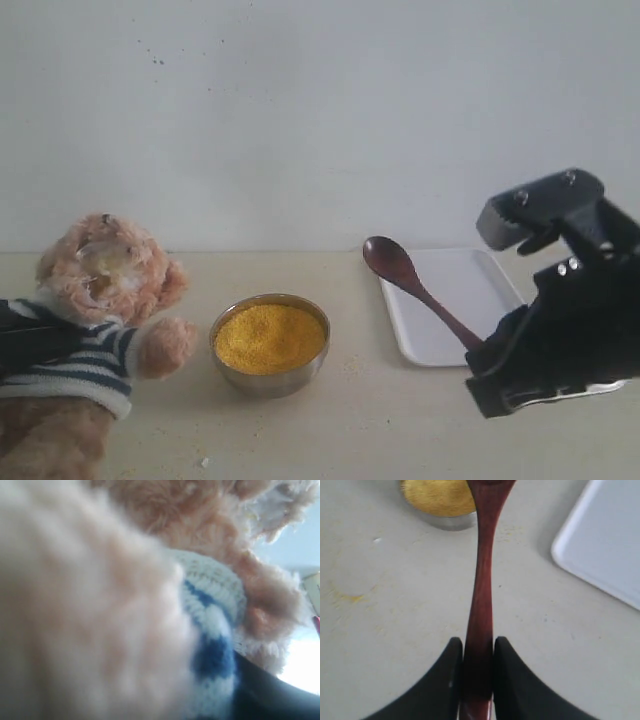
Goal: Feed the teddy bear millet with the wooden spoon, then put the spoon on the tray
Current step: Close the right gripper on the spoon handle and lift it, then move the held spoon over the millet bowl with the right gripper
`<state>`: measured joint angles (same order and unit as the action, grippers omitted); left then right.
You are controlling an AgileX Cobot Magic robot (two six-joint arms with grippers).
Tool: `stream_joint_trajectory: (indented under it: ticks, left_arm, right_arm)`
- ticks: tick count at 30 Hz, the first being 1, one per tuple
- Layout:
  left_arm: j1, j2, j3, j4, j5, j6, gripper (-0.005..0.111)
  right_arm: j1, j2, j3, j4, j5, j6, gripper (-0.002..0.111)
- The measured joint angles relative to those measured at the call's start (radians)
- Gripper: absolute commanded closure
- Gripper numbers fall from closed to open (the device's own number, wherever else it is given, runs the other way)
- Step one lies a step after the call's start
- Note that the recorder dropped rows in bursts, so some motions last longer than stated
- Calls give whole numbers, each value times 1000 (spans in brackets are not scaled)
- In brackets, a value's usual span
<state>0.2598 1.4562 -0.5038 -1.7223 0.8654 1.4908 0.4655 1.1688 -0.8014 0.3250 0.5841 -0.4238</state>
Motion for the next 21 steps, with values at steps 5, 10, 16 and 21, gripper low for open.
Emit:
stream_joint_trajectory:
  ticks: [5, 10, 16, 21]
  left_arm:
    - [0, 0, -4, -2, -122, -4, 103]
    - [0, 0, -6, -2, -160, -4, 103]
    - [0, 0, -8, -2, -110, -2, 103]
    - [0, 0, -8, -2, -86, -11, 103]
  right_arm:
    - [5, -26, -205, -17, 367, -31, 109]
    - [78, 5, -303, -180, 432, 83, 109]
    - [242, 142, -328, -660, 387, 340, 109]
    - [350, 298, -364, -834, 419, 444, 109]
